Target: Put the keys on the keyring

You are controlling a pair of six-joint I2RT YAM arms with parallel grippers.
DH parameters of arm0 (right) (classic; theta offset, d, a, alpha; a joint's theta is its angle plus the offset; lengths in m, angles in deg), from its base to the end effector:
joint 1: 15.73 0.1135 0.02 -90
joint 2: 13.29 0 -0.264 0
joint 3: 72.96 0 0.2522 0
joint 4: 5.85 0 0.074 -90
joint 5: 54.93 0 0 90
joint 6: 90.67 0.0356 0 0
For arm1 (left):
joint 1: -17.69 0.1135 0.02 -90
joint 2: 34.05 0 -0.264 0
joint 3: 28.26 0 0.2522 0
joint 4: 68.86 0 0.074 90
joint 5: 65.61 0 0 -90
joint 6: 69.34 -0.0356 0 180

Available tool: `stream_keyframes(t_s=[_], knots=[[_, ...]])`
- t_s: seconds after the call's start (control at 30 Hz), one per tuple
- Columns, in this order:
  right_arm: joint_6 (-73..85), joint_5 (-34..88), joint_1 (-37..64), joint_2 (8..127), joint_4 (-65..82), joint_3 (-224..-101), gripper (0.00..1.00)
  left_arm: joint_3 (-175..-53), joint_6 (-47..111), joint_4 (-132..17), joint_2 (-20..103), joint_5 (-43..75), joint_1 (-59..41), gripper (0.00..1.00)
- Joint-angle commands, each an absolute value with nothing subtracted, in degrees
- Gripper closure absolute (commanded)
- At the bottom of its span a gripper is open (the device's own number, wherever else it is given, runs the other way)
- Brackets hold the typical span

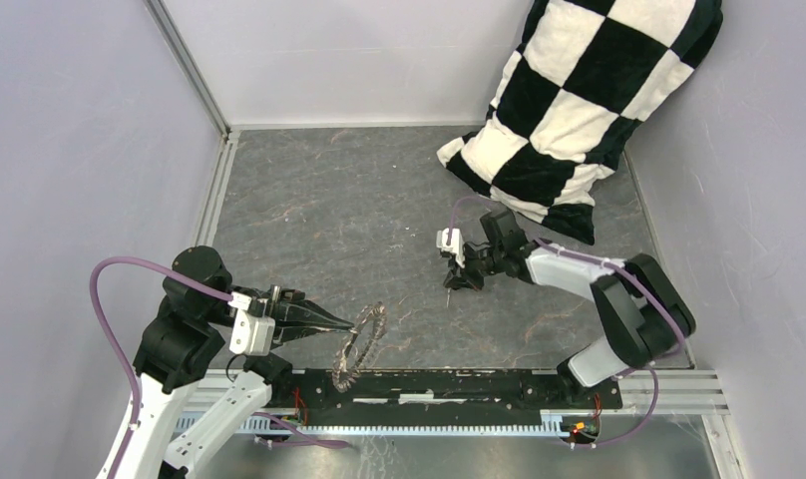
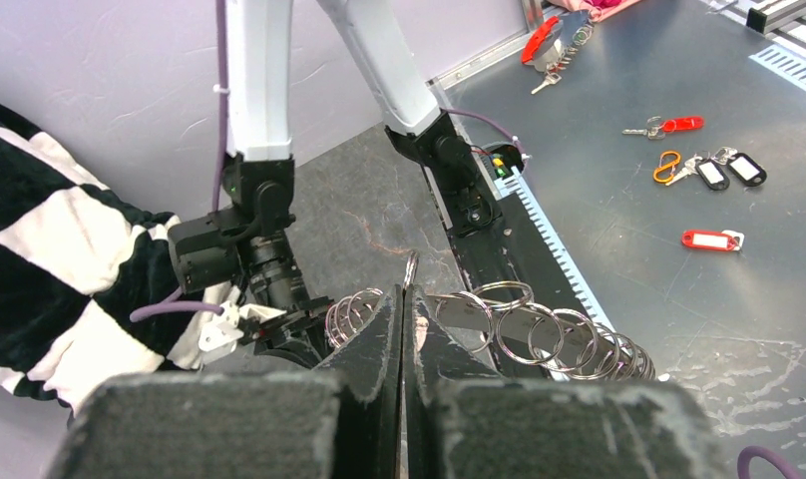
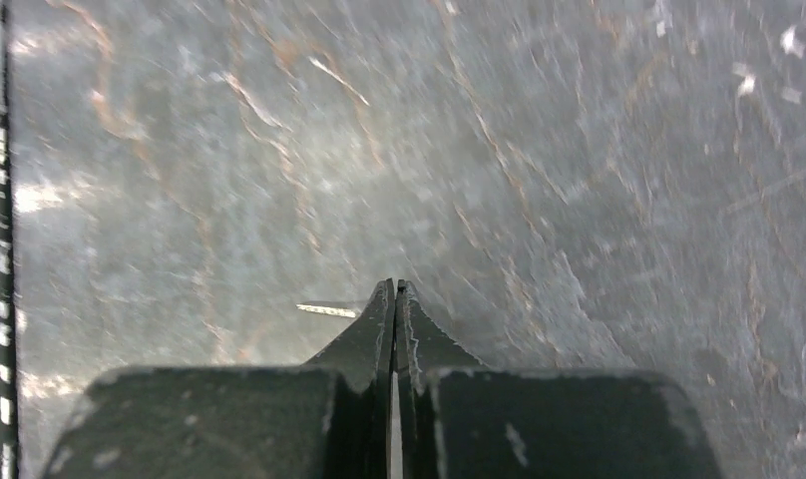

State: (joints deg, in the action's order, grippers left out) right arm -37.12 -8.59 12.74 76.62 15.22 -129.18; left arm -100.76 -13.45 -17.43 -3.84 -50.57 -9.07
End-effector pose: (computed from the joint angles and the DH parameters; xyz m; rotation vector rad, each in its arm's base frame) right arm 0.2406 0.1584 0.1561 -1.5088 1.8167 0.8844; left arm 0.0386 -0.0580 0.4028 1.5340 0.7618 -1.0189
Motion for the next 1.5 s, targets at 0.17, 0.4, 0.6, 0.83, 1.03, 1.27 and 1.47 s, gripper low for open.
stream_keyframes(t_s=[0.17,0.4,0.6,0.83,1.03,1.27,1.47], knots=[[-25.53,-5.18,21.50,56.54,-4.13,-118.04,0.99,-101.26,-17.12,-14.78,-3.23,-50.50,-9.21,0.98],[-20.54,-3.05,29.89,41.58,-8.95,-114.34,1.00,-99.65,-17.60,-14.24,-3.18,-51.46,-9.20,0.98],[-18.82,-3.64,31.78,40.76,-7.48,-113.79,1.00,-99.06,-17.15,-14.31,-3.27,-51.79,-9.23,0.98],[-16.01,5.94,32.48,49.58,-9.10,-112.21,1.00,-99.22,-16.85,-14.29,-3.23,-51.99,-9.20,0.98],[-17.72,14.65,32.60,63.66,-3.95,-117.98,1.00,-99.55,-16.95,-14.32,-3.45,-51.73,-9.20,0.98],[-18.54,14.92,33.58,76.74,1.03,-127.92,1.00,-100.15,-16.78,-14.31,-3.58,-51.38,-9.21,0.98],[-18.98,15.22,33.56,80.16,4.51,-132.32,0.84,-100.60,-16.58,-14.39,-3.65,-51.03,-9.21,0.98]])
